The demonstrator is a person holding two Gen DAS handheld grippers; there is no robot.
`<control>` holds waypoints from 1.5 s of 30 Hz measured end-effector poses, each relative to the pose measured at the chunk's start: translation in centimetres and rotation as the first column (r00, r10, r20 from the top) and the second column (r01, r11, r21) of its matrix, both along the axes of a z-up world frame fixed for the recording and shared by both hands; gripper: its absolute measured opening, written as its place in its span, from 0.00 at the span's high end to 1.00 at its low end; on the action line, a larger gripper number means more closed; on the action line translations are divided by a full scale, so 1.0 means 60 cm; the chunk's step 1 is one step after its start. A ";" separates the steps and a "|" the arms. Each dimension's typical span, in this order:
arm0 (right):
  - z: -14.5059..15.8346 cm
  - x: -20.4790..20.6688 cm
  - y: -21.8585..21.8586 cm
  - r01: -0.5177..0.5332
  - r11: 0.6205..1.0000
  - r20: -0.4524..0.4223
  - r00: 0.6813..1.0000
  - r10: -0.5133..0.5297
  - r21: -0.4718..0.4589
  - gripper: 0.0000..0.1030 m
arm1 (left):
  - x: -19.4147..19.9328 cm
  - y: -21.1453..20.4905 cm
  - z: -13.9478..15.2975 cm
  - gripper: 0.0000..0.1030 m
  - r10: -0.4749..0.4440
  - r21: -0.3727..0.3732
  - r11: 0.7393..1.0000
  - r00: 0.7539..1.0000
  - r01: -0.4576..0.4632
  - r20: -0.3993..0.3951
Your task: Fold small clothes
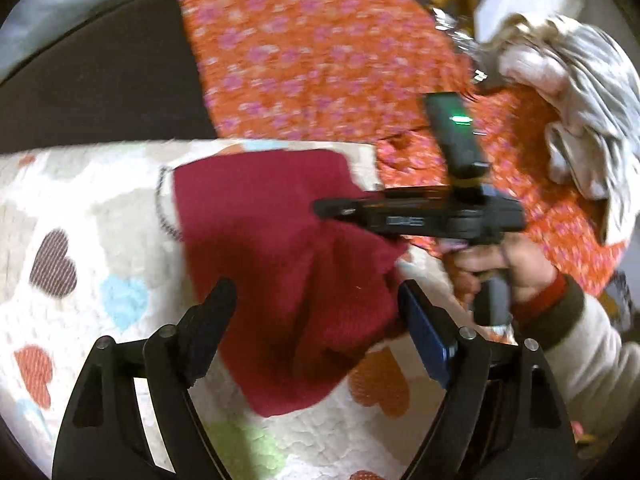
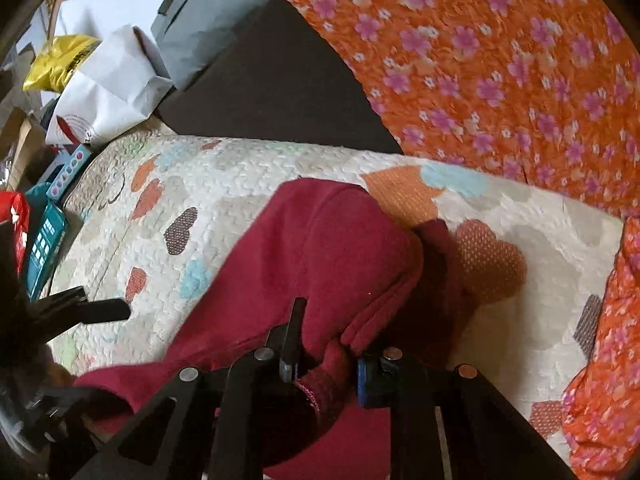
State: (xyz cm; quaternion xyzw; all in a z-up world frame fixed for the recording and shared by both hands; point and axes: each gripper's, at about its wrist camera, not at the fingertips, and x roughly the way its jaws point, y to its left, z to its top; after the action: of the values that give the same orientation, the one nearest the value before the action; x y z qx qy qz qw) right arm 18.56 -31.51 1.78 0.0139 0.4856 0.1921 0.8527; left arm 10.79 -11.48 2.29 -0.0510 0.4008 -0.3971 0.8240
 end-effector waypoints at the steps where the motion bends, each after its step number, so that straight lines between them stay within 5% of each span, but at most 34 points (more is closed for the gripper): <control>1: -0.005 0.003 -0.002 0.004 1.000 -0.002 1.000 -0.004 0.002 0.83 | -0.005 -0.006 0.002 0.20 -0.022 0.003 1.000 1.000 0.022 0.010; 10: -0.004 0.005 -0.002 0.051 0.993 0.090 0.995 -0.041 -0.109 0.83 | -0.014 -0.013 0.001 0.18 -0.065 -0.055 0.996 0.998 0.064 -0.003; 15: -0.039 0.014 -0.011 0.086 0.981 0.115 0.991 -0.067 -0.173 0.83 | -0.007 -0.042 -0.043 0.18 -0.040 0.051 0.998 0.997 0.044 -0.061; 18: -0.081 0.027 -0.038 0.136 0.983 0.026 0.991 -0.134 -0.125 0.81 | -0.008 -0.066 -0.083 0.18 -0.046 0.132 0.989 0.992 0.061 -0.116; 24: -0.010 -0.018 -0.093 0.284 0.958 0.042 0.957 -0.286 0.039 0.75 | -0.029 -0.093 -0.106 0.16 -0.076 0.231 0.968 0.992 0.097 -0.097; 29: 0.012 -0.065 -0.059 0.162 0.965 -0.004 0.986 -0.165 0.205 0.75 | -0.038 -0.089 -0.104 0.16 -0.089 0.239 0.965 0.990 0.112 -0.106; 31: -0.010 -0.087 -0.042 0.128 0.978 -0.030 0.992 -0.124 0.167 0.75 | -0.039 -0.081 -0.098 0.16 -0.090 0.233 0.966 0.989 0.115 -0.117; 34: -0.071 -0.129 -0.034 0.110 0.991 0.001 0.994 -0.110 -0.071 0.75 | -0.042 -0.071 -0.089 0.16 -0.080 0.230 0.968 0.992 0.102 -0.101; 38: -0.112 -0.157 -0.069 0.152 0.988 -0.027 0.988 -0.151 0.039 0.75 | -0.038 -0.069 -0.090 0.16 -0.052 0.203 0.976 0.993 0.074 -0.109; 45: -0.039 -0.153 -0.076 0.202 0.978 0.058 0.977 -0.205 0.049 0.75 | -0.028 -0.075 -0.101 0.16 0.019 0.241 0.970 0.997 -0.001 -0.072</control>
State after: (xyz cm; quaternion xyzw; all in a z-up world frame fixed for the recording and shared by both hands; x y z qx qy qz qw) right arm 9.38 -36.07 -0.54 0.0759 0.4503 0.1147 0.8822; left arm 9.11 -15.96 -3.78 0.0327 0.4758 -0.3392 0.8108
